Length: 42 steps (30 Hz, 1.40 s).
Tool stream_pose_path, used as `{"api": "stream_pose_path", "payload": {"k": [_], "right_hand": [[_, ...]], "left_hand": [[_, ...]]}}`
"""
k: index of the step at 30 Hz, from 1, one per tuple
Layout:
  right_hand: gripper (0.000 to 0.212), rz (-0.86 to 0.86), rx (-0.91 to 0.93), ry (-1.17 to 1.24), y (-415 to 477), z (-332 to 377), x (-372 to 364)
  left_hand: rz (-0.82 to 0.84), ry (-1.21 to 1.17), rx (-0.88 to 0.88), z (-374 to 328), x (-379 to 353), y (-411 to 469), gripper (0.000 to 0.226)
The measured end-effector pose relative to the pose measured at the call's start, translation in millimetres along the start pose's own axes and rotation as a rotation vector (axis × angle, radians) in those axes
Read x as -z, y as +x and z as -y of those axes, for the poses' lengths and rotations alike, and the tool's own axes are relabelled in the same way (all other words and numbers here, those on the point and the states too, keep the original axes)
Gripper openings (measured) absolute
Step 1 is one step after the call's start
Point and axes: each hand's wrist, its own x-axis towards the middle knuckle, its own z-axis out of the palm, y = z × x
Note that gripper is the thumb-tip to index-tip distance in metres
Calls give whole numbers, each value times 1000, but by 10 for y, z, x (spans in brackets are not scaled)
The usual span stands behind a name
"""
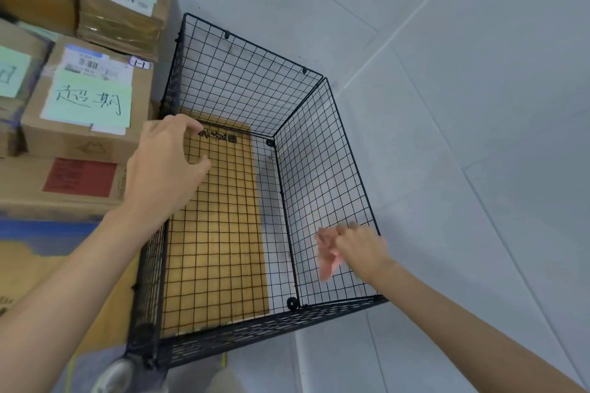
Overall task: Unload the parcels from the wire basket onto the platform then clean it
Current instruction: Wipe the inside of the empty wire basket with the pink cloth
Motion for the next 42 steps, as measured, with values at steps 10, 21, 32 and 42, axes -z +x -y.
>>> {"api": "stream_pose_path", "payload": {"k": [10, 21, 32, 42], "right_hand": [[10, 145, 228, -96, -244, -72, -16], [41, 296, 427, -189, 135, 178, 45], [53, -540, -126, 353, 1022, -812, 507], [30, -660, -248, 635, 1629, -1203, 698]], "left_hand": [[-5, 0, -23, 34, -20, 8, 38], [-5, 25, -31, 71, -35, 20, 38], [-27, -16, -24, 65, -56, 22, 45], [-72, -52, -50, 112, -80, 29, 47]]}}
